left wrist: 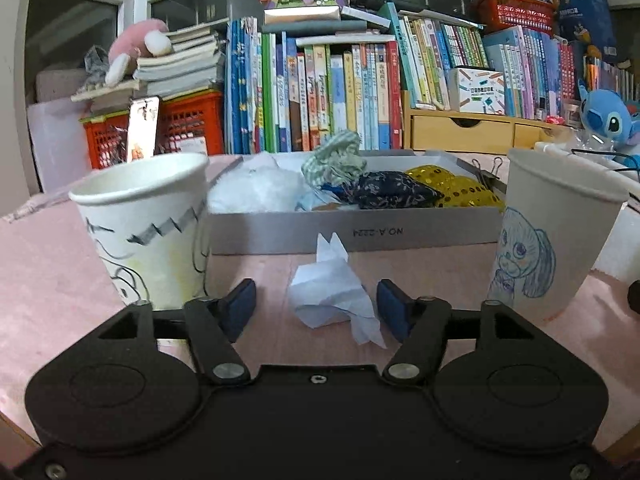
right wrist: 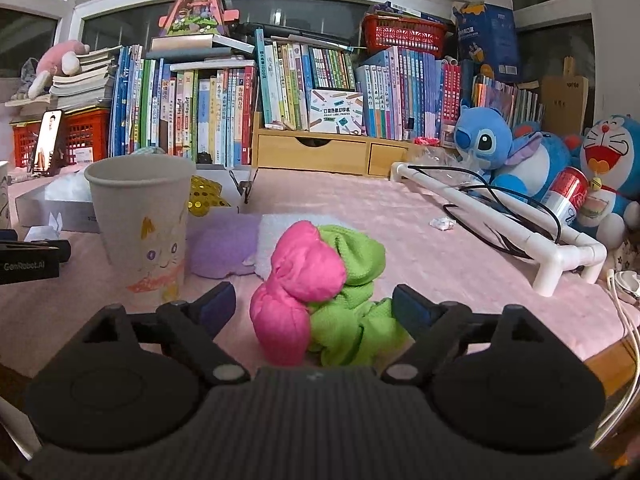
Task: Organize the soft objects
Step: 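Close the left tool on the white tissue while the right tool grasps the pink-green plush, then lift and carry the tissue and pink-green plush over the silver tray with both tools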
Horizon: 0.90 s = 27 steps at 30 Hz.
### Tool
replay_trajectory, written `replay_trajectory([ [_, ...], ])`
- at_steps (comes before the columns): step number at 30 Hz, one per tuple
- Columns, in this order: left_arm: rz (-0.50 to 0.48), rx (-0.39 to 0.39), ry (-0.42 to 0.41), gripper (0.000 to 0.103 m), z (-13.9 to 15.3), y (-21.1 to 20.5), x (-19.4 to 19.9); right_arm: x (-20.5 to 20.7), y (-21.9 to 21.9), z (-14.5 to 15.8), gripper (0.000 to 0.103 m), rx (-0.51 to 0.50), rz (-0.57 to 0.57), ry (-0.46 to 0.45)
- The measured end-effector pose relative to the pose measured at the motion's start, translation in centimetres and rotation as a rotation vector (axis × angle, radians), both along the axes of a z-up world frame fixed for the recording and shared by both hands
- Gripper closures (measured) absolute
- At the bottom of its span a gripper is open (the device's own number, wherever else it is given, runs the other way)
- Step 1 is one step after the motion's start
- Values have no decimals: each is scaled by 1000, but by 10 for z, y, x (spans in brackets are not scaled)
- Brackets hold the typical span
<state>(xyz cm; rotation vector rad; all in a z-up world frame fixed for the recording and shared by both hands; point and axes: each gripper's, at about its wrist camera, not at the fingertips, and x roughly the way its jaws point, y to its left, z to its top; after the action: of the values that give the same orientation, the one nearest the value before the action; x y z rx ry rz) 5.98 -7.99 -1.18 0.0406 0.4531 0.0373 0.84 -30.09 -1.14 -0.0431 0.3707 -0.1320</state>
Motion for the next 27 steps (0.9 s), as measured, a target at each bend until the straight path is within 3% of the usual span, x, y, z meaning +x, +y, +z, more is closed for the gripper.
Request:
replay_trajectory([
  [4,-32,-1,8,65,-1,0,0,1,-1,-2,12,10,1,3],
  [14,-76,15,-30,65,9,-3,-11,1,-2,-1,39,10,-16,4],
  [18,-99,10,-54,65,19,-4,-17,-5,-2,7,57,21,-17,-15],
  [27,-132,-18,-97,65,46,0,-29,-15,-1,30,62,19,-15,-71],
])
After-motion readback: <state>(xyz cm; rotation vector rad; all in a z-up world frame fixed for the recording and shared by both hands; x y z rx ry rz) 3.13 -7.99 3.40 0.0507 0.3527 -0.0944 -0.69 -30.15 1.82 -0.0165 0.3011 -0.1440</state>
